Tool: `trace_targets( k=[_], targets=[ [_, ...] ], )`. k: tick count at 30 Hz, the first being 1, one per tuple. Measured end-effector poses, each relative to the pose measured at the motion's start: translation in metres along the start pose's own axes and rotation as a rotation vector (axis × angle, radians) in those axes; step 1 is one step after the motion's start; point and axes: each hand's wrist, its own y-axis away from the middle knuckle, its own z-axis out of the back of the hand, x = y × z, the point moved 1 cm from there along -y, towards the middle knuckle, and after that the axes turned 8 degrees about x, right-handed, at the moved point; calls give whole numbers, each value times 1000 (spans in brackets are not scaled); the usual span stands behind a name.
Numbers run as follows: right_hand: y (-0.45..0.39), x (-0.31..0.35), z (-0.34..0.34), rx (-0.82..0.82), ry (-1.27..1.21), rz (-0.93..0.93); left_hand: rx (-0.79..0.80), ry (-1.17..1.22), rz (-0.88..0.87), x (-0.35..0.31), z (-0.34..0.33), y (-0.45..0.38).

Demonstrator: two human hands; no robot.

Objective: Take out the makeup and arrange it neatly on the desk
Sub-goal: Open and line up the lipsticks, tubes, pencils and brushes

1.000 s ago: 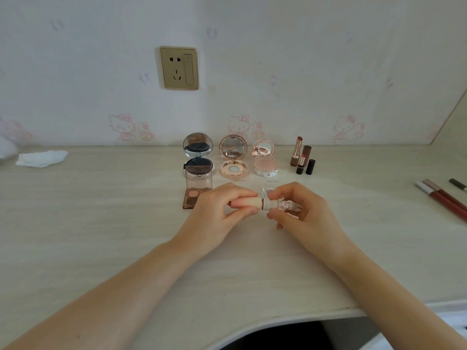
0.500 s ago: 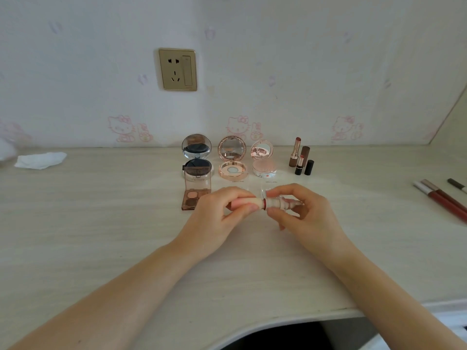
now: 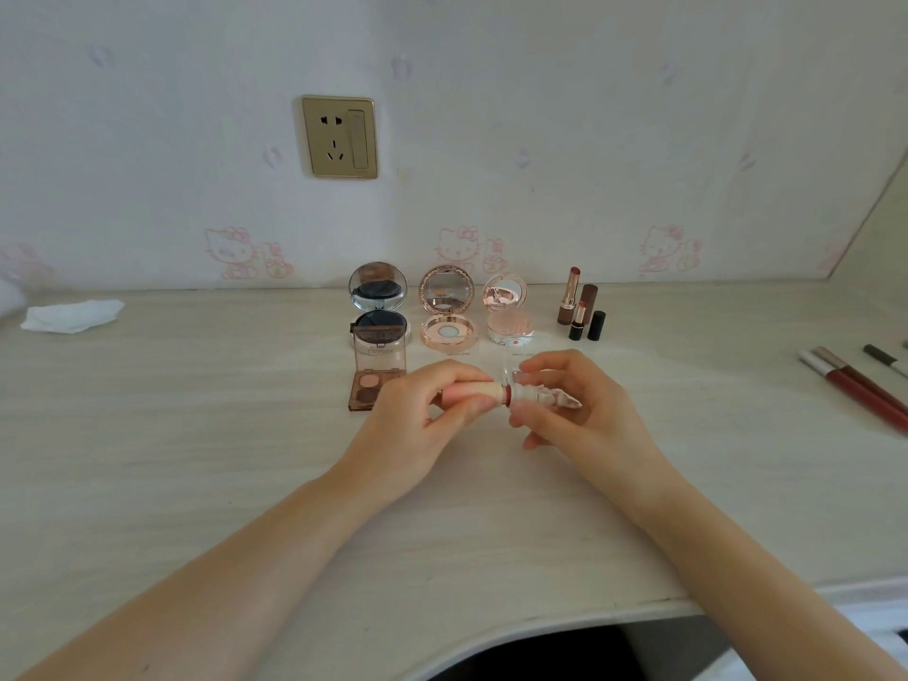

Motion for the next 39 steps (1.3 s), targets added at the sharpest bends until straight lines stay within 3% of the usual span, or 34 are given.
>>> trace_targets(
  k=[4, 11, 30, 39],
  targets=[
    [-1, -1, -1, -31, -2, -81, 3, -7, -8, -1, -1, 1],
    [0, 1, 1, -39, 120, 42, 8, 73, 65, 4, 0, 2],
    [0, 1, 4, -94, -14, 31, 115, -116, 51, 5, -5, 3],
    [0, 3, 4, -104, -63, 19, 123, -17, 74, 8, -5, 3]
  ],
)
